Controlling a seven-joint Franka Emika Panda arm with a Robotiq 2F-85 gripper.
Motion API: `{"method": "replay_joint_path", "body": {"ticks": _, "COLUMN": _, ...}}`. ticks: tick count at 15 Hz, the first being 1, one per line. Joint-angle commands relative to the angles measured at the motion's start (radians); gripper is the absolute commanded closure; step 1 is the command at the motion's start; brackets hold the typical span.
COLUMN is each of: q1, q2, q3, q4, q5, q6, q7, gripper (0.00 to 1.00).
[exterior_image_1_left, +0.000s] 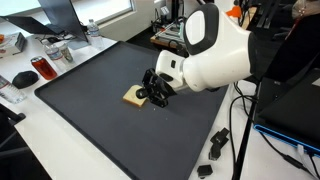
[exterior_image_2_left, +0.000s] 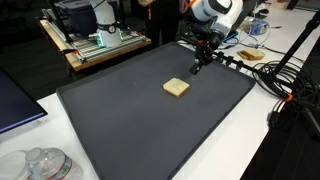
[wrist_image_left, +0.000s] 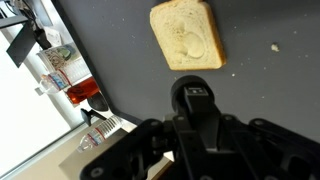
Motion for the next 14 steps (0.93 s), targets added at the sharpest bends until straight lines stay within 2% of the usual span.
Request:
{"method": "replay_joint_path", "body": {"ticks": 1, "q1": -0.028, "q2": 0.054, "q3": 0.035, "q4": 0.075, "q5": -0.013, "q6": -0.028, "q7": -0.040, "gripper": 0.95}}
{"method": "replay_joint_path", "body": {"ticks": 8, "q1": -0.141, "q2": 0.041, "q3": 0.084, "q4": 0.131, "q5": 0.106, "q6": -0.013, "q7": -0.275, "gripper": 0.95}}
{"method": "replay_joint_path", "body": {"ticks": 14, "q1": -0.242, "q2": 0.050, "q3": 0.090, "q4": 0.217, "q5": 0.349, "q6": -0.003, "q7": -0.562, "gripper": 0.95}}
